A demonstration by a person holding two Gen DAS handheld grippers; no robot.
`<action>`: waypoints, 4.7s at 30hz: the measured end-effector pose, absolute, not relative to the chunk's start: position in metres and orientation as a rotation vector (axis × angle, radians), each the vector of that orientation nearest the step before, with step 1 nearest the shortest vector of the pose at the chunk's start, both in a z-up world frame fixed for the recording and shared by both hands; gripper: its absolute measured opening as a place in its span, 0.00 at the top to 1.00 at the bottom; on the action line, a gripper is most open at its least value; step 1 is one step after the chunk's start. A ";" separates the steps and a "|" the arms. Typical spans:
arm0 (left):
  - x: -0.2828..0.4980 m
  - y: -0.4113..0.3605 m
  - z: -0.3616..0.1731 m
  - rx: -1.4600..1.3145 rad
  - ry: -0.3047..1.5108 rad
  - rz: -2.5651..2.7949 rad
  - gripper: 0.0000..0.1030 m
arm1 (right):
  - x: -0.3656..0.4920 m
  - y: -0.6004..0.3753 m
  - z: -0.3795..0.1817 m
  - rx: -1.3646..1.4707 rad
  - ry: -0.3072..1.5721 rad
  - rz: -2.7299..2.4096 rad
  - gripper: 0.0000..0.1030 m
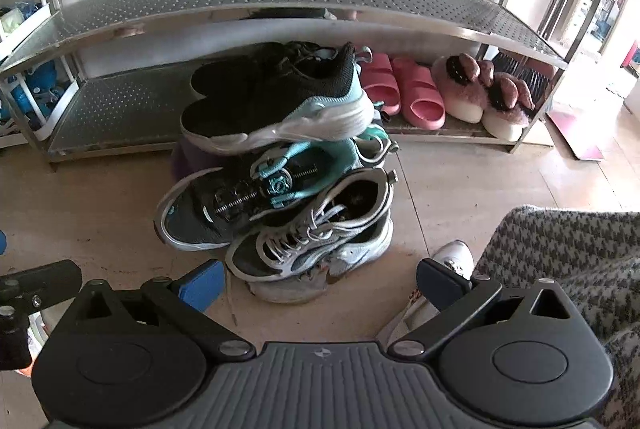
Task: Organize scattered shoes
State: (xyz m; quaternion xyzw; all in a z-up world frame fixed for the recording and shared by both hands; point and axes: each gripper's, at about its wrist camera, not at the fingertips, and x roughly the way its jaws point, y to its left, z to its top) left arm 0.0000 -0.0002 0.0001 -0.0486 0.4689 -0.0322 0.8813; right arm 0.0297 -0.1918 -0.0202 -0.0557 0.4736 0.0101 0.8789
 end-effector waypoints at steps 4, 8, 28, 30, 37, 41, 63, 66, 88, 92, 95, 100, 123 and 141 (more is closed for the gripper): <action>0.000 -0.003 0.000 -0.067 0.977 -0.077 0.00 | 0.029 -0.195 -0.022 -0.108 1.010 0.027 0.01; -0.004 -0.014 -0.002 -0.058 0.972 -0.064 0.00 | 0.029 -0.196 -0.022 -0.104 1.032 0.031 0.01; -0.006 -0.010 -0.002 -0.078 0.982 -0.088 0.00 | 0.027 -0.190 -0.023 -0.114 1.032 0.034 0.01; -0.005 -0.012 -0.002 -0.076 0.983 -0.087 0.00 | 0.028 -0.190 -0.023 -0.115 1.032 0.035 0.01; -0.006 -0.013 -0.003 -0.074 0.987 -0.085 0.00 | 0.028 -0.189 -0.024 -0.116 1.035 0.034 0.01; -0.006 -0.014 -0.004 -0.072 0.988 -0.084 0.00 | 0.028 -0.189 -0.024 -0.118 1.036 0.033 0.01; -0.006 -0.014 -0.005 -0.068 0.995 -0.084 0.00 | 0.029 -0.188 -0.024 -0.116 1.042 0.032 0.01; -0.006 -0.014 -0.005 -0.067 0.996 -0.083 0.00 | 0.029 -0.187 -0.025 -0.116 1.042 0.033 0.01; 0.012 -0.004 0.005 0.034 1.045 -0.092 0.00 | 0.034 -0.186 -0.025 -0.114 1.046 0.021 0.00; 0.031 0.001 0.006 0.075 1.068 -0.100 0.00 | 0.035 -0.185 -0.026 -0.118 1.047 0.029 0.01; 0.044 0.004 0.003 0.121 1.092 -0.094 0.00 | 0.036 -0.184 -0.027 -0.110 1.048 0.042 0.00; 0.050 0.022 -0.012 0.114 1.070 -0.091 0.00 | 0.044 -0.189 -0.022 -0.042 1.065 0.137 0.01; 0.170 0.003 -0.011 0.112 1.111 -0.145 0.05 | 0.226 -0.202 0.026 0.114 1.123 0.322 0.64; 0.295 -0.071 -0.022 0.047 0.939 -0.395 0.12 | 0.267 -0.270 0.028 0.328 1.121 0.028 0.29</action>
